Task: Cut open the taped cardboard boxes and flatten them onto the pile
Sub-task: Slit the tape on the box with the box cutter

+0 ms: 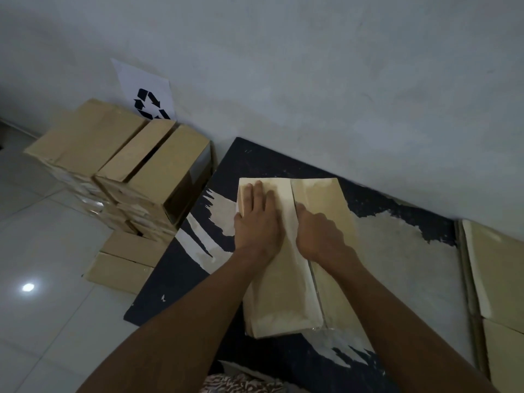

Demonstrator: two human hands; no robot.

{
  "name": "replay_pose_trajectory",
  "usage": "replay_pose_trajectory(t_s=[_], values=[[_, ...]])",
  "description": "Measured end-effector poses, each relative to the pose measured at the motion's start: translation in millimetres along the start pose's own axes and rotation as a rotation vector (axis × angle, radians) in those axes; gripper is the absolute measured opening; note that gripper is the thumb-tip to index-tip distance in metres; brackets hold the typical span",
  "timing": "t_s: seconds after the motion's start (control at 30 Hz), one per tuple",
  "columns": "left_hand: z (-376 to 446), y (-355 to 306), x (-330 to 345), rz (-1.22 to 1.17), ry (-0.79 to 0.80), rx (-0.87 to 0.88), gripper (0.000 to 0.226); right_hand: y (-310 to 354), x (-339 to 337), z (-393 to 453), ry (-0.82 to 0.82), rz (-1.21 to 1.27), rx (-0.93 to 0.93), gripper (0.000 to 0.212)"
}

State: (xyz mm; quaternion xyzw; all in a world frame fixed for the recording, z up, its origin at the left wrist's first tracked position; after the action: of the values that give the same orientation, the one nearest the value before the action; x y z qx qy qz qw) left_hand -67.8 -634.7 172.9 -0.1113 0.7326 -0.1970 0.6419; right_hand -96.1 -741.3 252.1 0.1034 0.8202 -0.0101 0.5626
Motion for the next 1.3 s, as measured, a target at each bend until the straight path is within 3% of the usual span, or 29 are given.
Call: replay_pose_trajectory(t_s=[0.4, 0.57, 0.7, 0.8, 1.1, 1.3], values=[[2, 3, 3, -0.013, -0.044, 0.014, 0.052, -21, 29, -114, 0.133, -0.078, 0.032, 0.075], [-13, 1, -11, -0.041, -0.114, 0.073, 0.035, -19, 33, -120, 0.125, -0.072, 0.08, 0.071], [-63, -6, 0, 0.08, 0.022, 0.212, 0.055, -16, 35, -116, 0.102, -0.067, 0.101, 0.067], [-74, -4, 14, 0.153, 0.068, 0.209, 0.071, -17, 38, -118, 0.102, -0.082, 0.12, 0.067], [-75, -5, 12, 0.19, 0.097, 0.164, 0.062, -35, 47, -164, 0.196, -0.088, 0.087, 0.081], [-80, -9, 10, 0.189, 0.08, 0.163, 0.062, -46, 61, -190, 0.156, -0.087, 0.07, 0.091]])
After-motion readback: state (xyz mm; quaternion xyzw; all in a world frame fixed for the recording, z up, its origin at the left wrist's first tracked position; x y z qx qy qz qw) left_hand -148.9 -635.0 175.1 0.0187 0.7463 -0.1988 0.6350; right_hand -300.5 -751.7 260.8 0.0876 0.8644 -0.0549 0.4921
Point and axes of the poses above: each hand's wrist, its own z-axis towards the middle knuckle, its own x-axis out of the palm, y = z × x, the point moved 1 cm from there along z, towards the middle knuckle, and after that the axes turned 1 degree about -x, right-handed, at the moved point
